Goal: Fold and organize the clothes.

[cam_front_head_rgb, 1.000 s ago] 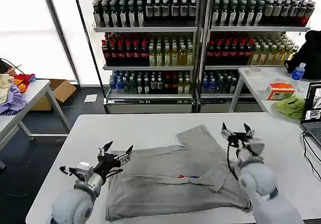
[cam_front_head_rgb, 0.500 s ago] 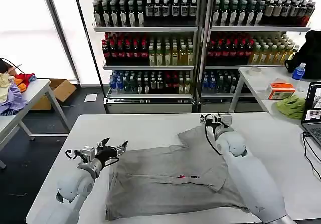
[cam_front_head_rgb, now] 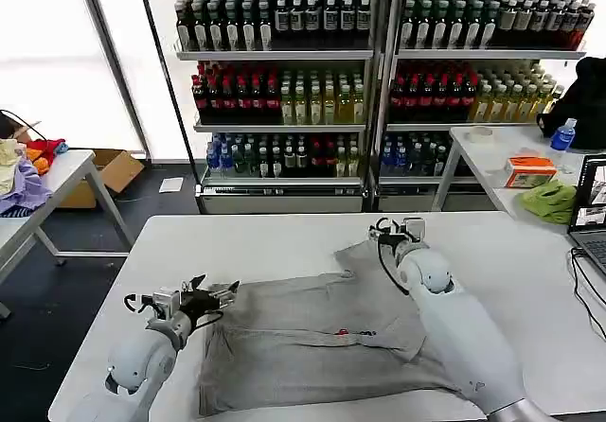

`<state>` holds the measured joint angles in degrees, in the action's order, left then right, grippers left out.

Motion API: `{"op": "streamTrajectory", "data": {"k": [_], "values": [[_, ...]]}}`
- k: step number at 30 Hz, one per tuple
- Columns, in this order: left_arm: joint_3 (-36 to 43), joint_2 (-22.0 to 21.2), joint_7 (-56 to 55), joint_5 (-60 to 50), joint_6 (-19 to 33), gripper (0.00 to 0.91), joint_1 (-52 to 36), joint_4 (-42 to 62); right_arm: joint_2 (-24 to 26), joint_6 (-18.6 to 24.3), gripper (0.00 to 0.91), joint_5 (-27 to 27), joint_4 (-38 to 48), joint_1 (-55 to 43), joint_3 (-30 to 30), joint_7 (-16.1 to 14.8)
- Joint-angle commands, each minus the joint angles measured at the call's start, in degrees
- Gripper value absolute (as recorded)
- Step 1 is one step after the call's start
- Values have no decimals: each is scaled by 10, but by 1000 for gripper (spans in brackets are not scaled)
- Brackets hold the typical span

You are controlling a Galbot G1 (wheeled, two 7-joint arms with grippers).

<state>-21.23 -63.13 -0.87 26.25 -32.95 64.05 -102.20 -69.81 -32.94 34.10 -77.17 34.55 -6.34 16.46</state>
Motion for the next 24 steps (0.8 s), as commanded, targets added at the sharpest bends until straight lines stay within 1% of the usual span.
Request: {"op": "streamTrajectory", "data": {"k": [1,3,4,5,6,7,8,9,10,12,13,20,24], "values": [[-1,-1,2,-9,-3,907,16,0,-4,-2,907,0,8,22,0,-6],[0,-3,2,-13,-3,907,19,2,-4,-2,907,0,10,27,-2,-7],[0,-3,3,-15,-2,887,19,3,-5,-2,907,0,13,28,-2,-8],[0,-5,3,-17,-3,584,19,7,-5,-2,897,0,16,28,-2,-9],[1,-7,4,-18,-2,474,16,10,-7,-2,867,0,23,27,-2,-10],[2,-8,4,-19,-2,171,13,17,-10,-2,816,-1,31,25,-2,-11],[2,-9,4,-18,-2,60,10,25,-12,-2,786,-2,37,24,-1,-11],[2,-11,4,-18,-2,10,5,34,-15,-2,635,-5,44,24,-1,-12],[2,-12,4,-18,-2,10,4,38,-18,-2,564,-8,48,24,-1,-14],[2,-11,4,-18,-2,10,4,42,-18,-2,282,-9,48,27,0,-16],[3,-11,4,-18,-3,10,5,42,-18,-2,10,-9,46,29,0,-16],[6,-5,7,-18,-2,10,16,33,-11,-2,0,-5,37,46,-4,-11],[7,-13,8,-20,-2,0,17,31,-10,-1,0,-3,24,58,-10,-13]]}}
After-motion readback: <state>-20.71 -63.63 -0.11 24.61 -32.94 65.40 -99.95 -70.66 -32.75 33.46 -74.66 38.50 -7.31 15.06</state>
